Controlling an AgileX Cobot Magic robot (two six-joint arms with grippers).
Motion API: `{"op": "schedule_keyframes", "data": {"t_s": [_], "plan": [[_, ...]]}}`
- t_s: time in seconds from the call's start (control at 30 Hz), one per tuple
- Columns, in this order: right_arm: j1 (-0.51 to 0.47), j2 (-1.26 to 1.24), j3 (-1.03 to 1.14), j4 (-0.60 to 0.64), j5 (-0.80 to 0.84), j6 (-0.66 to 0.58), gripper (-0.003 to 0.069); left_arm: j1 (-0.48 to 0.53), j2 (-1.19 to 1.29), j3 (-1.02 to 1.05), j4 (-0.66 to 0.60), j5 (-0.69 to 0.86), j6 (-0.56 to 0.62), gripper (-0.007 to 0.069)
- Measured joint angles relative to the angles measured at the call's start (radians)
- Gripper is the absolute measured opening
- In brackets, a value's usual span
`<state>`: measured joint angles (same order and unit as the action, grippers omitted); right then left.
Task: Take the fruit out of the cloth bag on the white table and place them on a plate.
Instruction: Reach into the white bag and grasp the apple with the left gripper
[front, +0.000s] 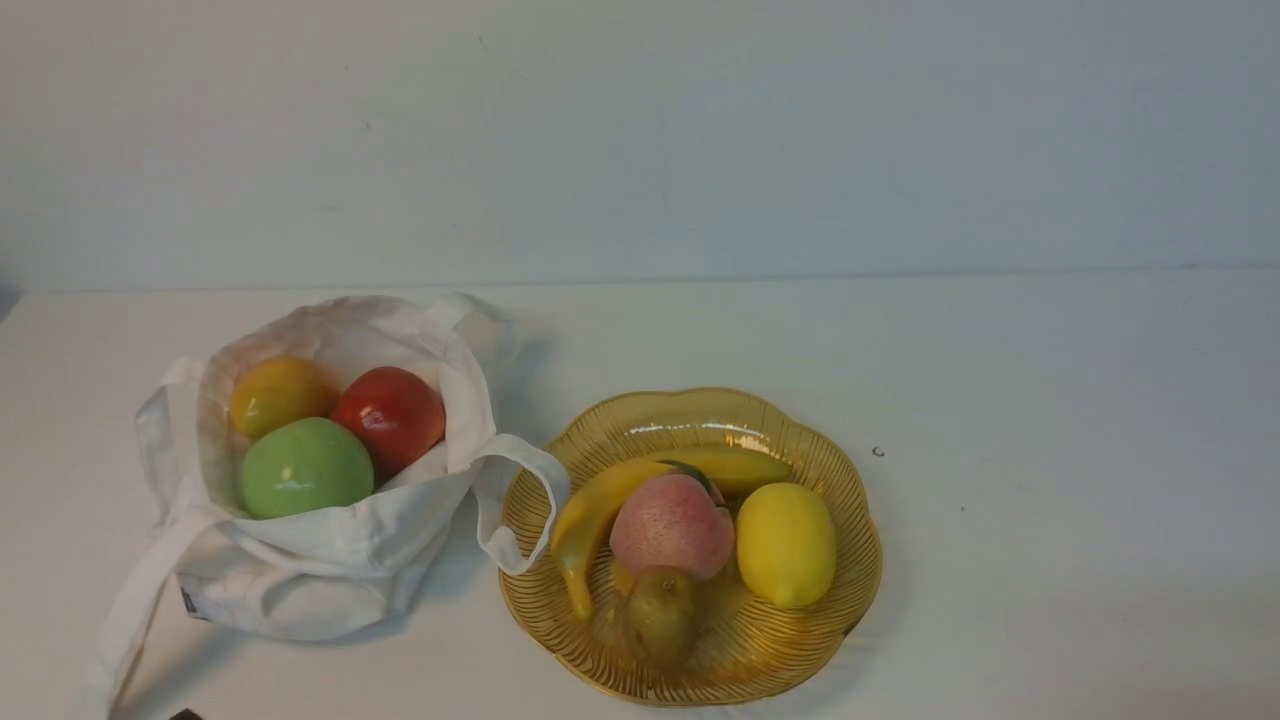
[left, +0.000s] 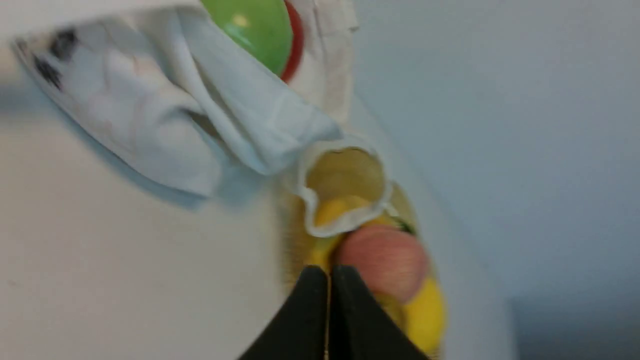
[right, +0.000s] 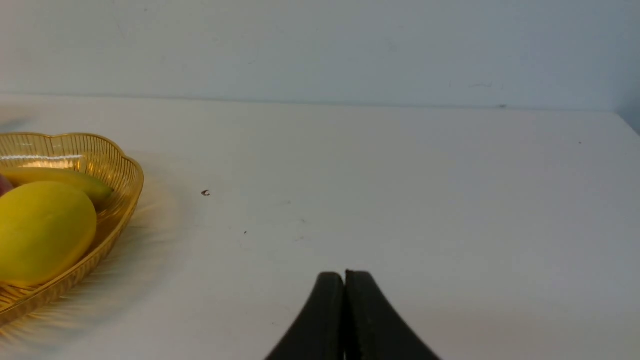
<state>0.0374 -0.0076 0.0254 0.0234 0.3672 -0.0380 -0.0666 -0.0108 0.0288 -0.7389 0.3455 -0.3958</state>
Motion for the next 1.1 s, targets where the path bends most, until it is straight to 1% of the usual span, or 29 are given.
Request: {"op": "schedule_keyframes", "data": {"t_s": [0.1, 0.17, 0.2, 0.23, 0.27, 0.37, 0.43, 0.47, 0.5, 0.53, 0.57, 0.63, 0.67, 0.73, 0.77, 0.83, 0.87, 0.9, 0.97, 1.1], "plan": [[0.0, 0.0, 0.0, 0.0, 0.0, 0.0, -0.0014, 0.0, 0.0, 0.0, -0.158, -0.097, -0.003, -0.0008], [0.0, 0.0, 0.0, 0.0, 0.0, 0.0, -0.0014, 0.0, 0.0, -0.024, -0.204, -0.11, 0.057, -0.0008], [0.0, 0.0, 0.0, 0.0, 0.0, 0.0, -0.0014, 0.0, 0.0, -0.029, -0.204, -0.11, 0.057, -0.0008], [0.0, 0.0, 0.0, 0.0, 0.0, 0.0, -0.0014, 0.0, 0.0, -0.089, -0.219, -0.109, 0.151, -0.0008], [0.0, 0.0, 0.0, 0.0, 0.0, 0.0, -0.0014, 0.0, 0.002, -0.118, -0.221, -0.108, 0.187, -0.0008], [0.0, 0.0, 0.0, 0.0, 0.0, 0.0, -0.0014, 0.0, 0.075, -0.308, -0.224, -0.066, 0.378, -0.0008], [0.0, 0.0, 0.0, 0.0, 0.0, 0.0, -0.0014, 0.0, 0.183, -0.434, -0.222, 0.026, 0.471, -0.0008], [0.0, 0.0, 0.0, 0.0, 0.0, 0.0, -0.0014, 0.0, 0.221, -0.471, -0.219, 0.067, 0.486, -0.0008], [0.0, 0.0, 0.0, 0.0, 0.0, 0.0, -0.0014, 0.0, 0.306, -0.544, -0.204, 0.144, 0.526, -0.0008], [0.0, 0.0, 0.0, 0.0, 0.0, 0.0, -0.0014, 0.0, 0.366, -0.592, -0.182, 0.235, 0.546, -0.0008], [0.0, 0.0, 0.0, 0.0, 0.0, 0.0, -0.0014, 0.0, 0.459, -0.663, -0.135, 0.333, 0.566, -0.0008], [0.0, 0.0, 0.0, 0.0, 0.0, 0.0, -0.0014, -0.001, 0.571, -0.743, -0.058, 0.468, 0.578, -0.0008], [0.0, 0.0, 0.0, 0.0, 0.0, 0.0, -0.0014, -0.002, 0.665, -0.808, 0.024, 0.576, 0.581, -0.0008], [0.0, 0.0, 0.0, 0.0, 0.0, 0.0, -0.0014, -0.004, 0.772, -0.879, 0.13, 0.681, 0.579, -0.0008], [0.0, 0.0, 0.0, 0.0, 0.0, 0.0, -0.0014, -0.004, 0.897, -0.961, 0.286, 0.778, 0.559, -0.0008], [0.0, 0.0, 0.0, 0.0, 0.0, 0.004, -0.0014, -0.005, 0.998, -1.015, 0.385, 0.805, 0.526, -0.0008], [0.0, 0.0, 0.0, 0.0, 0.0, 0.005, -0.0014, -0.005, 1.021, -1.029, 0.41, 0.807, 0.515, -0.0008], [0.0, 0.0, 0.0, 0.0, 0.0, 0.013, -0.0014, -0.005, 1.109, -1.077, 0.492, 0.805, 0.477, -0.0008], [0.0, 0.0, 0.0, 0.0, 0.0, 0.018, -0.0014, -0.005, 1.209, -1.132, 0.552, 0.803, 0.444, -0.0006], [0.0, 0.0, 0.0, 0.0, 0.0, 0.02, -0.0014, -0.005, 1.374, -1.211, 0.608, 0.803, 0.432, 0.0015]]}}
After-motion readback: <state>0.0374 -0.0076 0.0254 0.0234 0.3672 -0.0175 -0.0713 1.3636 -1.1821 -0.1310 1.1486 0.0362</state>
